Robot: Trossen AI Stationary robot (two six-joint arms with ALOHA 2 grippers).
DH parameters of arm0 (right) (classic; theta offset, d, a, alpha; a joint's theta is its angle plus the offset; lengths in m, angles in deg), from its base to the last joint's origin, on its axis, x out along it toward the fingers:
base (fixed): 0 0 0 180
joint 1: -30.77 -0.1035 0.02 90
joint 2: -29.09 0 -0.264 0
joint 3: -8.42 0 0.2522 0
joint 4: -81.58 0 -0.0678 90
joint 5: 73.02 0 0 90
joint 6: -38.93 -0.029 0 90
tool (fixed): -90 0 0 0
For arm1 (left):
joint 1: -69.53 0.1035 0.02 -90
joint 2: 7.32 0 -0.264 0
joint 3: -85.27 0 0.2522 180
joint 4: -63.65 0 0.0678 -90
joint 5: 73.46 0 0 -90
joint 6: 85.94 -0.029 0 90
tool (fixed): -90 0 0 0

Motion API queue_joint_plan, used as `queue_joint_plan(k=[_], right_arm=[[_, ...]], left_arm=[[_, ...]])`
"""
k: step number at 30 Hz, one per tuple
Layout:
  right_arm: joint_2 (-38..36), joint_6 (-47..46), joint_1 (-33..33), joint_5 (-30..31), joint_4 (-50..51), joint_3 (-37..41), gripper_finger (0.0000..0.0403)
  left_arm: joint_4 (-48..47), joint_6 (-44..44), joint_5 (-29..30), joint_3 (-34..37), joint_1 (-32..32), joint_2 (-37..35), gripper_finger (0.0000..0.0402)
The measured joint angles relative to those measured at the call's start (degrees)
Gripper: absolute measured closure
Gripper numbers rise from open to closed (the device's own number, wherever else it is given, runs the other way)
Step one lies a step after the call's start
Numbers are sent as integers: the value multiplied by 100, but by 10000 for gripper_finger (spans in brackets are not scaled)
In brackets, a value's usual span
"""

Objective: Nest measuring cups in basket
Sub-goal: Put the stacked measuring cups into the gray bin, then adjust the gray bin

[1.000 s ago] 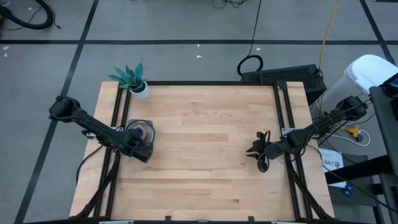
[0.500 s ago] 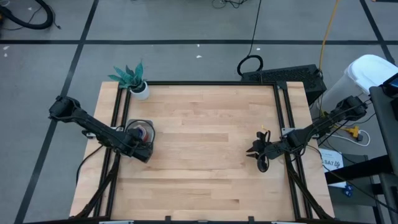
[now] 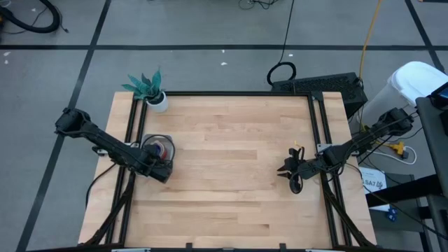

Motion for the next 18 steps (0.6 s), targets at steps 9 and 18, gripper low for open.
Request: queue_joint_plan(k=[9, 18], right_arm=[[2, 0, 0, 0, -2, 0, 319], [2, 4, 0, 0, -2, 0, 319]], left_arm=[[-665, -105, 188, -481, 0, -3, 129], [-713, -103, 186, -524, 0, -4, 101]])
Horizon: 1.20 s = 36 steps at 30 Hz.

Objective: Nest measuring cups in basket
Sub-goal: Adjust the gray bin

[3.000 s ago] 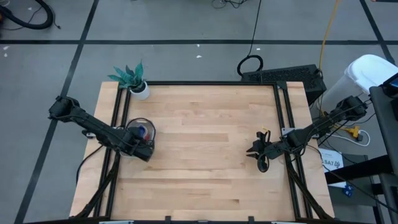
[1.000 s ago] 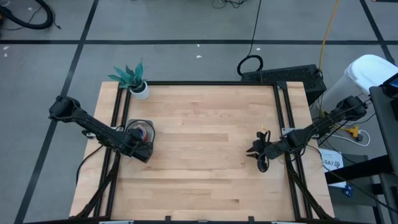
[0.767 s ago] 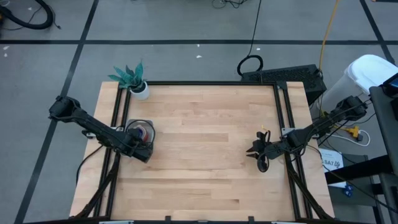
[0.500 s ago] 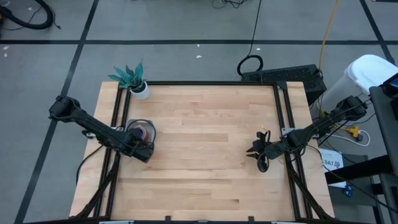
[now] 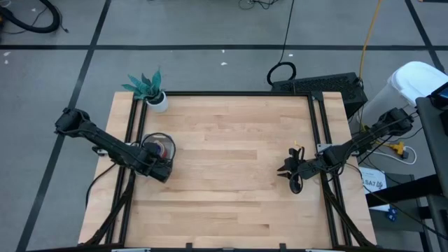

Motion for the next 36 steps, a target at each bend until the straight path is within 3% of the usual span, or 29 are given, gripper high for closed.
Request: queue_joint_plan(k=[13, 27, 32, 36], right_arm=[[-2, 22, -1, 0, 0, 0, 319], [0, 50, -1, -2, 0, 0, 319], [0, 59, -2, -2, 0, 0, 319], [-2, 63, 0, 2, 0, 0, 319]], left_arm=[[-89, -49, 44, -96, 0, 4, 122], [-1958, -121, 721, -1604, 0, 4, 105], [-2139, -377, 1576, -2247, 0, 4, 123], [-1496, -1176, 2695, -2644, 32, 4, 141]])
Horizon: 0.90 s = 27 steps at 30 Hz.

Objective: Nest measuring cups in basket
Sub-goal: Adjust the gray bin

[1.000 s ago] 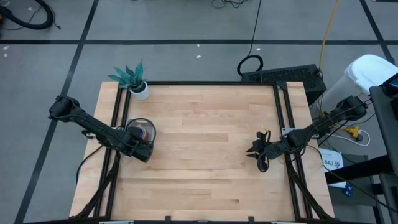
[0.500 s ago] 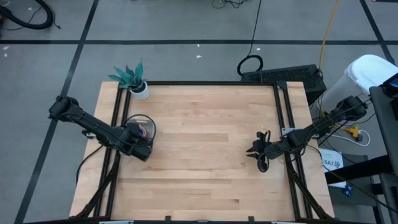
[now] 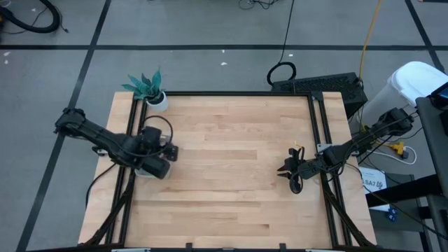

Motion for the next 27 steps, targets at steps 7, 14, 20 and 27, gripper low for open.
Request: queue_joint_plan(k=[7, 14, 20, 27], right_arm=[[2, -17, 0, 1, -2, 0, 319], [0, -127, -2, -2, -1, 0, 319], [0, -142, -1, -11, -2, 0, 319], [0, -236, -2, -15, 0, 0, 319]], left_arm=[[1703, -2063, 234, -13, 541, 304, 196], [1934, -2862, -580, 4, 981, 1266, 332], [1924, -3107, -979, 0, 1139, 1757, 393], [1862, -3262, -1214, 0, 1166, 2142, 398]])
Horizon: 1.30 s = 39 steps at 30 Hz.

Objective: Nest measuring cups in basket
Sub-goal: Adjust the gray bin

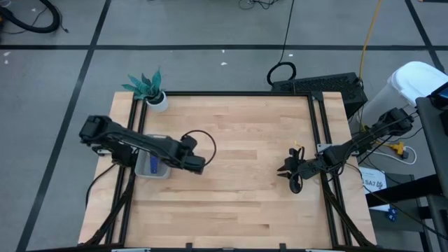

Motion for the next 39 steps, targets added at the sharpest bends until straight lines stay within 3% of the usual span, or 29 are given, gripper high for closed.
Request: queue_joint_plan(k=[9, 21, 39], right_arm=[[2, -76, 0, -148, 15, 2, 319], [0, -175, 0, -153, 22, 2, 319], [0, -189, 0, -170, 5, 2, 319]], left_arm=[[-389, -225, -349, 0, -57, 390, 400], [-554, -1730, -500, 17, -270, 460, 400], [-96, -2246, -897, 991, -511, 451, 401]])
